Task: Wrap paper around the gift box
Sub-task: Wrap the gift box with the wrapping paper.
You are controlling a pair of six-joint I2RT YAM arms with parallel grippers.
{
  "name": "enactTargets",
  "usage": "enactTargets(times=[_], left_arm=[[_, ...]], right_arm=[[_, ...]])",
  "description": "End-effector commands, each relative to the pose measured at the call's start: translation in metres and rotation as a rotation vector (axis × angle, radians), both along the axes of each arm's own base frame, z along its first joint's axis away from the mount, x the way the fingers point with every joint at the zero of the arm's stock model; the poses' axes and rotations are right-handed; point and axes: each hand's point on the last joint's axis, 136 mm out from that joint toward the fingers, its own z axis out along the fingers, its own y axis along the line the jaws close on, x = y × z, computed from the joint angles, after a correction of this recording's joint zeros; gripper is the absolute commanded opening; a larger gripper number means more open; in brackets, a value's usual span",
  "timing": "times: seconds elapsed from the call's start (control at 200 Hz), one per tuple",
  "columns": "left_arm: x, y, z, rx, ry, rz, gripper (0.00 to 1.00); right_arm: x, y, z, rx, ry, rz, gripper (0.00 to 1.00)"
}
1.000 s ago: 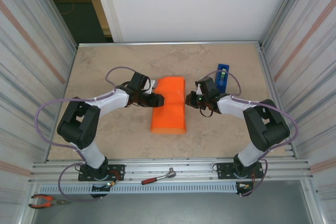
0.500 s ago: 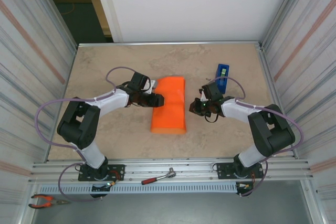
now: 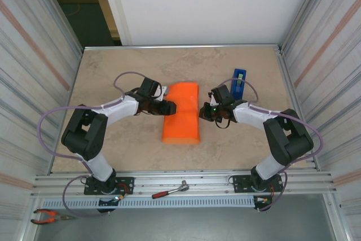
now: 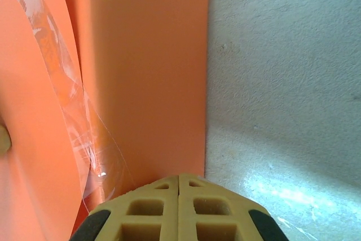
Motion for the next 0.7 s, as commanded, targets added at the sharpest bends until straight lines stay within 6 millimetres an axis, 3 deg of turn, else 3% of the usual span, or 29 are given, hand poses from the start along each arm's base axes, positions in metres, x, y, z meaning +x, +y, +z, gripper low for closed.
enactTargets(times=[0.0,0.19,0.331,0.541,0.696], left_arm=[[-0.038,0.047,-0.07,0.268,0.171,0.04,0.57],[-0.037,0.047,-0.069,0.269,0.17,0.039,0.57],[-0.037,0.047,-0.069,0.27,0.171,0.039,0.57],[-0.038,0.047,-0.069,0.27,0.17,0.04,0.57],[-0.038,0.047,-0.068,0.267,0.169,0.039,0.57]], right_arm=[[-0.012,0.015,-0.014,0.094,0.053,0.001,0.0],[-0.016,-0.01,-0.011,0.1,0.077,-0.061,0.0],[-0.005,-0.027,0.011,0.056,0.019,-0.087,0.0],[0.021,-0.015,0.053,0.083,-0.094,-0.065,0.0],[0.035,0.009,0.064,0.109,-0.127,-0.027,0.0]])
